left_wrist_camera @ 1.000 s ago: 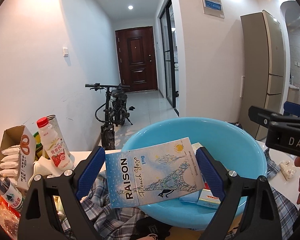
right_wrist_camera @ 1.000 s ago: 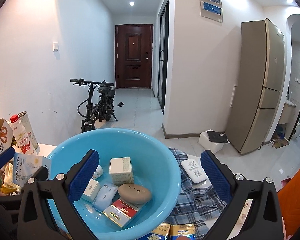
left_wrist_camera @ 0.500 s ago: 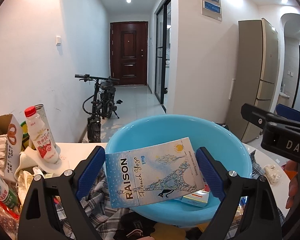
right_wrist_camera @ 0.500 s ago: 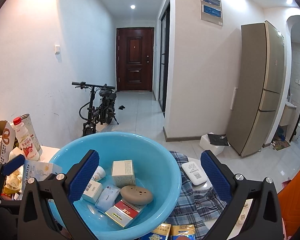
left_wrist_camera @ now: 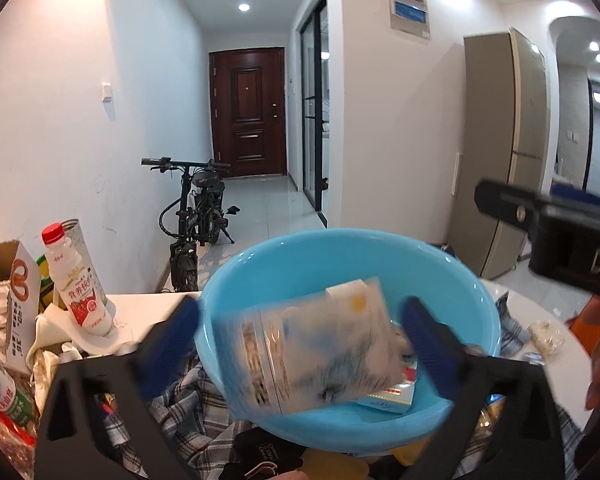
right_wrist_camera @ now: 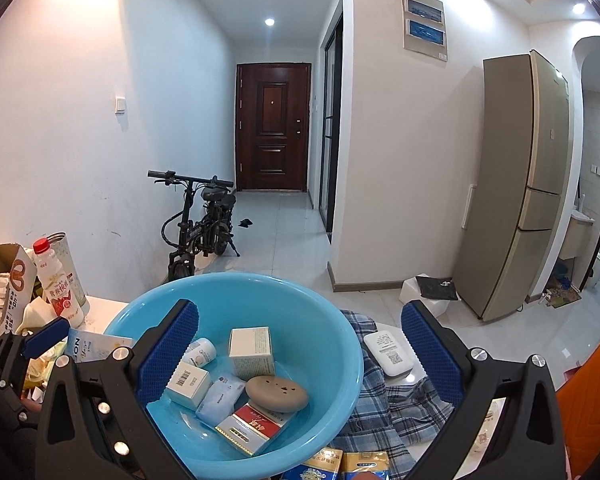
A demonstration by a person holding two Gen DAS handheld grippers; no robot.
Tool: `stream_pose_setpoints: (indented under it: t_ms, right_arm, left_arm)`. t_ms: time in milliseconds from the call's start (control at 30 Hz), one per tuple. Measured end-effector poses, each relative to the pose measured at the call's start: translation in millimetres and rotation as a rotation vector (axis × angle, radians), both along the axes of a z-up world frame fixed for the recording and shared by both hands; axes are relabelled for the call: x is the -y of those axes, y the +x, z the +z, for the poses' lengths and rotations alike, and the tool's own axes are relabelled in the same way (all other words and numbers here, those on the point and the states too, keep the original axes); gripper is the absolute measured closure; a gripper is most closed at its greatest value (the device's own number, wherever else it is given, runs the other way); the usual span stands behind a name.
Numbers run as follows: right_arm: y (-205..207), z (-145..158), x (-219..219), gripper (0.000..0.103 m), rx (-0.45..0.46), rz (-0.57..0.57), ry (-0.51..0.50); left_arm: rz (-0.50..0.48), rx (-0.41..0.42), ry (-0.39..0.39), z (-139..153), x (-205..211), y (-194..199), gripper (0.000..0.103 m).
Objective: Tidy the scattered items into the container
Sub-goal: 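Lower the RAISON box into the blue basin and open the left tool, then withdraw both tools from the basin back toward the items on the shirt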
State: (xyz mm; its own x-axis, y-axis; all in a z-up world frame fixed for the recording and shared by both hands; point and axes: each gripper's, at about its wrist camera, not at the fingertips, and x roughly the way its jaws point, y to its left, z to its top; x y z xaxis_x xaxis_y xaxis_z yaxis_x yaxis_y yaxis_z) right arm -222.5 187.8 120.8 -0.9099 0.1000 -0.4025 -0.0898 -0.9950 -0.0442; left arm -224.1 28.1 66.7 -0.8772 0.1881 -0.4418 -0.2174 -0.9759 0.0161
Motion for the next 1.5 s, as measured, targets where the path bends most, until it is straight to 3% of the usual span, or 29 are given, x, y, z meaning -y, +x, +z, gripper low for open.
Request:
stream_pose_setpoints:
  t_ms: [167,833,1200,1500]
  right_arm:
    - [1.6,1.0,1.5,0.000,-0.004,0.002,-0.001]
    - [5.7,4.9,16.8,0.000,-0.008,0.046,0.000]
    - [43.6,11.7,19.5,0.000,-0.018,0.097,0.014]
    - [89.9,1.6,16.4,0.000,-0.003,0.110,0.074]
  left_arm:
    - [0.010,-0.010,-0.067,-4.7,-10.1,0.2,0.000]
    - [0.051,-0.016,-0.061,9.3,-4.2,5.7,0.000]
    - [0.126,-0.038,-0.057,26.9,21.3,43.6,0.000]
    - [0.142,-0.003,-0.049,15.4,23.6,78.1,0.000]
